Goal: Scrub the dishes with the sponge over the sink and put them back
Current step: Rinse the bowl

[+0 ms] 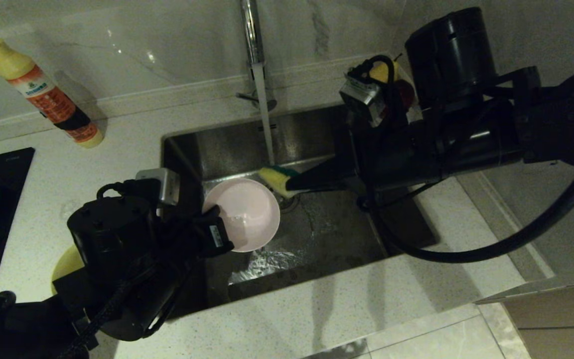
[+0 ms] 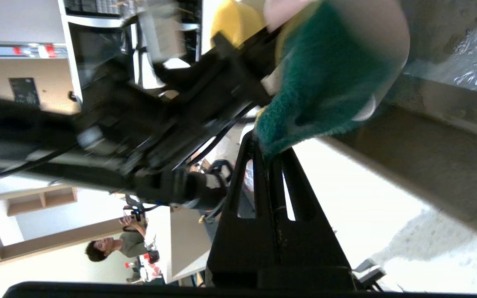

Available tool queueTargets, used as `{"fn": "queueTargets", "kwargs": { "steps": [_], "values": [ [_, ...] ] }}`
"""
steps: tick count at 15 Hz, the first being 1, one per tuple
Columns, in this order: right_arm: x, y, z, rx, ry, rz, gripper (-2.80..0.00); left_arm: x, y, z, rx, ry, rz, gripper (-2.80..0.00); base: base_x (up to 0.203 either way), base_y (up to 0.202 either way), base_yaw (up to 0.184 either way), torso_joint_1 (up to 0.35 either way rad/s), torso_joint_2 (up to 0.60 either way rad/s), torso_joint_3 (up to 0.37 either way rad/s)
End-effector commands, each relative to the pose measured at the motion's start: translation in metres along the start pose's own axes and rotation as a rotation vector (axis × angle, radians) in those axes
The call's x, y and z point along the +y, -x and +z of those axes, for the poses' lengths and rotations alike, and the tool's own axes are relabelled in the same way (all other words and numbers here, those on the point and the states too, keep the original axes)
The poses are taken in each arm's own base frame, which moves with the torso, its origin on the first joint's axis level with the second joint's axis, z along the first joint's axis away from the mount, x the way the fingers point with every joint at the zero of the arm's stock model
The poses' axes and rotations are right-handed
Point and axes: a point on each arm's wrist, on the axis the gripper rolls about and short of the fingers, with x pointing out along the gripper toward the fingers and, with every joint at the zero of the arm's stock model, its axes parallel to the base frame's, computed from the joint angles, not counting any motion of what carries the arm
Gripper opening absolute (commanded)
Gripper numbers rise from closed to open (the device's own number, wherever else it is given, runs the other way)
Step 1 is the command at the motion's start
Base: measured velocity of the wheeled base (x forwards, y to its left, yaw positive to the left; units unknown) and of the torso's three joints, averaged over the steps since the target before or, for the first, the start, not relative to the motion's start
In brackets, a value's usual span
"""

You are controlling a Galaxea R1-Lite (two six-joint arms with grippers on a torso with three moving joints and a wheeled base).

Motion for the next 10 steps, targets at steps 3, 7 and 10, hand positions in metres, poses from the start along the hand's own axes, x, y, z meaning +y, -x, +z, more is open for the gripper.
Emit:
{"fn": "queueTargets", "kwargs": {
  "steps": [3, 7, 10],
  "values": [
    [0.041, 0.064, -0.005, -0.096, 0.044, 0.067, -2.80, 0.010, -0.013, 0.010, -0.023, 0.022, 0.057, -2.80, 0.000, 0.000, 0.000, 0.000, 0.00, 0.000],
    [0.039, 0.098, -0.023, -0.123, 0.032, 0.041, -2.80, 0.005, -0.027, 0.021, 0.086, 0.100, 0.086, -2.80, 0.000, 0.000, 0.000, 0.000, 0.00, 0.000],
    [0.034, 0.111, -0.038, -0.122, 0.017, 0.015, -2.80, -0.004, -0.037, 0.038, 0.225, 0.189, 0.070, -2.80, 0.000, 0.000, 0.000, 0.000, 0.00, 0.000]
  ]
}}
